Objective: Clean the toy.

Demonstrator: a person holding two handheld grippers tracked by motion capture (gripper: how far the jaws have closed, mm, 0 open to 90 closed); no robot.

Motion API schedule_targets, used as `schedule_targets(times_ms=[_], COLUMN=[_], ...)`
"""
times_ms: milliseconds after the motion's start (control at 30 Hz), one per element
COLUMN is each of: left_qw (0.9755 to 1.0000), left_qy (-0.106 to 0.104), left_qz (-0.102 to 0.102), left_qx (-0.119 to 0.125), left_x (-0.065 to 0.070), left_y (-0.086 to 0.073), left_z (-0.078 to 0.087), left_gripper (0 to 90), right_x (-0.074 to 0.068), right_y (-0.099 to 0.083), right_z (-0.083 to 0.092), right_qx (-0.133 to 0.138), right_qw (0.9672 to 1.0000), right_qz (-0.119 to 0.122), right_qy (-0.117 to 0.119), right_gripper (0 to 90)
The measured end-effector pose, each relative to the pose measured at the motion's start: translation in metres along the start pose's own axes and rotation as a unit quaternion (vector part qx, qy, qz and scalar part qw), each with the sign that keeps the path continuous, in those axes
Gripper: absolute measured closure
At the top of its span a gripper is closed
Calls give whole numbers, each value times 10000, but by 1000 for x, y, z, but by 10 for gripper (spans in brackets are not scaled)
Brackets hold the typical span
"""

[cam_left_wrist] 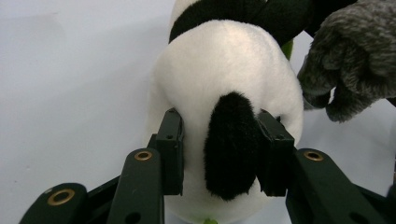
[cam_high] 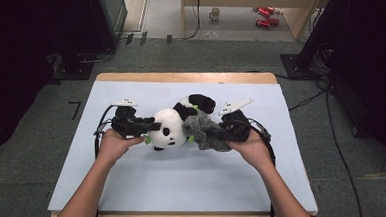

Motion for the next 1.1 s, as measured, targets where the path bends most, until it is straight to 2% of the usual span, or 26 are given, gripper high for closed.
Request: schedule_targets(times_ms=[100, 333, 500, 567, 800, 900, 1000, 1100], left_qw=[10000, 9998, 9994, 9989, 9967, 9959, 9958, 9943], left_qy=[23, 147, 253, 357, 663, 696, 640, 735], left_qz=[35, -68, -68, -134, -87, -167, -256, -288], left_qx=[21, 121, 214, 261, 454, 553, 608, 715], left_x=[-4, -10, -15, -16, -25, -28, -29, -31], left_y=[1, 2, 1, 1, -2, -4, -5, -6], left_z=[-1, -1, -1, -1, 3, 4, 4, 5], left_gripper=[608, 596, 547, 524, 448, 459, 486, 487], right_x=[5, 13, 16, 17, 21, 21, 22, 24], right_y=[-3, -12, -17, -19, -25, -28, -31, -32], right_z=[5, 12, 13, 12, 10, 7, 5, 3], right_qx=[18, 0, -8, -11, -18, -52, -101, -109], right_qw=[10000, 9999, 9998, 9998, 9997, 9996, 9995, 9994], right_qz=[-20, -109, -170, -178, -235, -265, -279, -300], right_qy=[-45, -121, -127, -126, -108, -95, -96, -100], right_gripper=[782, 782, 782, 782, 781, 780, 780, 779])
Point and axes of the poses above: each handheld gripper's, and its own axes: z roughly backward along the jaws, y roughly out of its top, x roughly to its right, the point moved 2 cm from there along -z, roughly forward along the jaws, and after that the axes turned 8 degrees about -z, right-handed, at the moved point
